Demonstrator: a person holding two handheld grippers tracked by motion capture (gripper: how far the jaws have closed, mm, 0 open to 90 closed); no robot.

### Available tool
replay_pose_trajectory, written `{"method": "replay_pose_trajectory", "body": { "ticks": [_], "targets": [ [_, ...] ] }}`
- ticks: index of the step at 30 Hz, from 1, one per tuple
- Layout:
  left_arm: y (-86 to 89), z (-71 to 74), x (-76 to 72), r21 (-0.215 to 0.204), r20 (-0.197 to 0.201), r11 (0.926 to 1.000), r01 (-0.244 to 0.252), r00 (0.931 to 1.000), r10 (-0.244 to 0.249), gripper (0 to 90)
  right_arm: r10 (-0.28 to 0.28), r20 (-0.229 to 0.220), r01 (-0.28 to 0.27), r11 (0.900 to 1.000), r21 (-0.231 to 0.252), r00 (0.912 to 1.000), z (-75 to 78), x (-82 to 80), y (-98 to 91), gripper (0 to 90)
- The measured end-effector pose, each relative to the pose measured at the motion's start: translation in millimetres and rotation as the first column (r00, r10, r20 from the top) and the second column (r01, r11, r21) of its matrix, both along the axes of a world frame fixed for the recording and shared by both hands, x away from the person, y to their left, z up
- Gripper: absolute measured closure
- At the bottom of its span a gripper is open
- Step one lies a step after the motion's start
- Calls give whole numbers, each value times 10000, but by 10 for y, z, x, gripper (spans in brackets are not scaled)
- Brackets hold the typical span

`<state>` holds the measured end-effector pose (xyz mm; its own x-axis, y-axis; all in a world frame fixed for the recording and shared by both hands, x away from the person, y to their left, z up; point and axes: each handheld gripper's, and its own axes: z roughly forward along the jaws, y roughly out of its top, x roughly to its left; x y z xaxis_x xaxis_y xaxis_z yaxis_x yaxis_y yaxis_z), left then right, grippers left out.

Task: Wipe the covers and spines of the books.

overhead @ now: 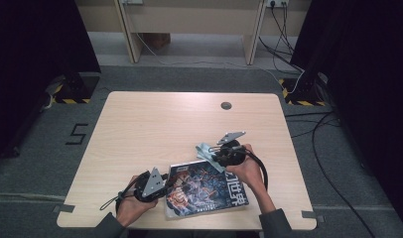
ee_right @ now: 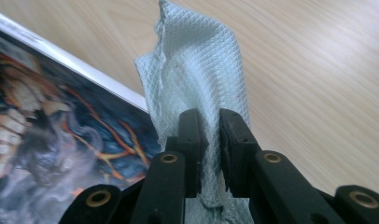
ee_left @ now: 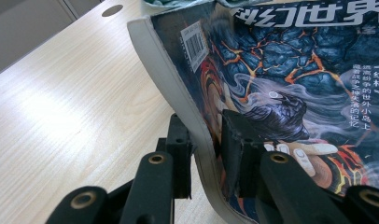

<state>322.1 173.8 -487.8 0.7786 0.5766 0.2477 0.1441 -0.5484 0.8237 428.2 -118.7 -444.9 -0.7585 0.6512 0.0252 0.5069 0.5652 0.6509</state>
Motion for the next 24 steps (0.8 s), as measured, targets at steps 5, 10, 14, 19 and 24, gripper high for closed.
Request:
{"method": "replay_pose_trajectory", "body": {
  "ticks": [5, 10, 14, 19, 24],
  "targets": [
    [1, 4, -1, -3, 23, 10000, 9, 10000, -8, 733, -494, -262, 493, 9988, -74, 9984, -78, 81, -181, 797],
    [6, 2, 5, -27, 0, 10000, 24, 10000, -24, 732, -1012, -480, 1005, 9948, -166, 9937, -157, 151, -356, 797],
    [6, 10, 3, 10, 21, 10000, 36, 10000, -36, 732, -1453, -659, 1439, 9893, -254, 9872, -221, 194, -491, 797],
    [11, 6, 14, -51, -33, 10000, 6, 10000, -6, 730, -1844, -826, 1820, 9826, -364, 9794, -280, 229, -602, 797],
    [23, 10, 13, -144, -19, 9999, -14, 10000, 14, 729, -2176, -827, 2138, 9755, -524, 9725, -301, 241, -713, 798]
  ]
}}
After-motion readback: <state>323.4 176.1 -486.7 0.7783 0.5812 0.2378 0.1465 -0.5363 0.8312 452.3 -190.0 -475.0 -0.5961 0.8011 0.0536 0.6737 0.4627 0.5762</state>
